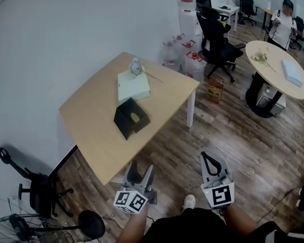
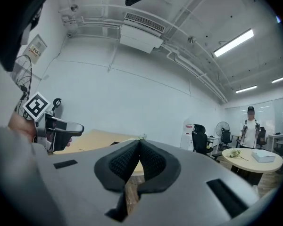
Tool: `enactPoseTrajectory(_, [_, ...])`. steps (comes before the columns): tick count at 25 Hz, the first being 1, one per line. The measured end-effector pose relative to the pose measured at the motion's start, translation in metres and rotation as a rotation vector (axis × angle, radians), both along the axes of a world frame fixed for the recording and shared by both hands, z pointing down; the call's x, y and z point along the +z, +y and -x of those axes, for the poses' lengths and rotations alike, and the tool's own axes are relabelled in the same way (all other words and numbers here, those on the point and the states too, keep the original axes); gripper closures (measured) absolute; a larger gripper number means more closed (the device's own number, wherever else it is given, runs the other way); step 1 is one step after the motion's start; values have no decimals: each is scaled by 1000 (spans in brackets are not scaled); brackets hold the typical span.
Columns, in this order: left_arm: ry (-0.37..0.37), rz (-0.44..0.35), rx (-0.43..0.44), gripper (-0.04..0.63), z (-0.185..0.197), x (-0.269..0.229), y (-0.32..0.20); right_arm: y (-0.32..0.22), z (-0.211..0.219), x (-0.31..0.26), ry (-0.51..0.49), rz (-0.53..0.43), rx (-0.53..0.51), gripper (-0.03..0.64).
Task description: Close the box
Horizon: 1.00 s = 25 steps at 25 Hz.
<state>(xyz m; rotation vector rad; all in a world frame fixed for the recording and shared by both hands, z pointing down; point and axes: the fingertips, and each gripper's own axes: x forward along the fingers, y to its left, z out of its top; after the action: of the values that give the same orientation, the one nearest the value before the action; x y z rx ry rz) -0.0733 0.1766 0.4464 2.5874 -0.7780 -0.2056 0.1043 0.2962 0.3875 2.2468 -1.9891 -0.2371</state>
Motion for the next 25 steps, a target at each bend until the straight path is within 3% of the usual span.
enactPoseTrajectory(8, [184,182,-111,212,-2,-2,-24,-30,-24,7,-42,1,-79,604])
enactPoseTrajectory(16, [281,224,-185,212,15,9,-61,-81,-17,11,-29,-4,-160,604])
enactPoseTrajectory(25, [428,382,-277,218,25,45,-134,-168,-7,10,-8,21,-237,604])
